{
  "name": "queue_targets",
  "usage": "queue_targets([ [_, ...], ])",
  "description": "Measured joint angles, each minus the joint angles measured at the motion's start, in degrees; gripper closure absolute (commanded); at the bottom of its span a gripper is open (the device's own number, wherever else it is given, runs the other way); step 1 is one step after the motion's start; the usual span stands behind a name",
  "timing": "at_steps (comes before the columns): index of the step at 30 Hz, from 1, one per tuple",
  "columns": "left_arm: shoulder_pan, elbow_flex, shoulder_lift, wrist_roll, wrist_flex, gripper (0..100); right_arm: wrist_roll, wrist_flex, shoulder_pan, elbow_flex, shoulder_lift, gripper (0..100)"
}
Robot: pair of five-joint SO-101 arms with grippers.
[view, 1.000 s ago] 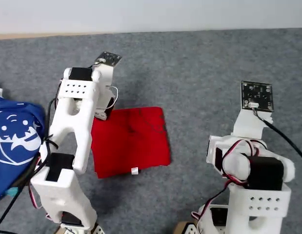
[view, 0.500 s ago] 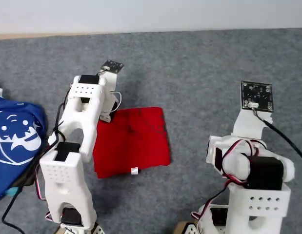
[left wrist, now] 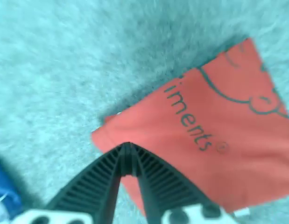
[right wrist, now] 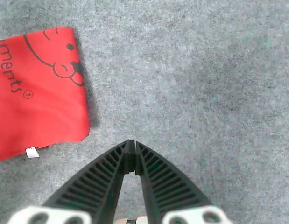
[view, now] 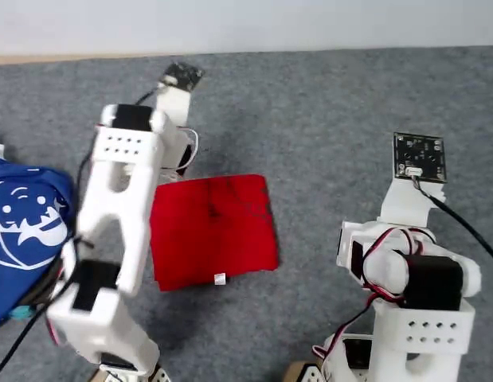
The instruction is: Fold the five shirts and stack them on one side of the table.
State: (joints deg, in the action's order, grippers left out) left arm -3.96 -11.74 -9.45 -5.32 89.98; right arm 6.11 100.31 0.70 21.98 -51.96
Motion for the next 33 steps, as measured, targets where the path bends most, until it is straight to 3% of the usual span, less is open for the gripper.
queue_targets([
  [7, 8.88, 0.0, 21.01, 5.27, 3.96, 100, 0.0, -9.76, 0.35, 8.09, -0.09, 99.0],
  [11, 16.18, 0.0, 30.86, 5.63, 8.44, 100, 0.0, -15.12, 6.24, 14.95, 0.0, 98.7],
  [17, 28.66, 4.48, 43.25, 5.98, 8.97, 100, 6.15, -21.45, 16.62, 19.52, 1.58, 83.6],
  [24, 39.65, 17.67, 57.32, 5.98, 9.23, 100, 13.36, -29.36, 21.63, 19.6, 16.44, 84.9],
  [33, 50.37, 33.85, 77.36, -0.97, 8.18, 100, 17.14, -33.49, 25.58, 14.68, 35.78, 84.9],
])
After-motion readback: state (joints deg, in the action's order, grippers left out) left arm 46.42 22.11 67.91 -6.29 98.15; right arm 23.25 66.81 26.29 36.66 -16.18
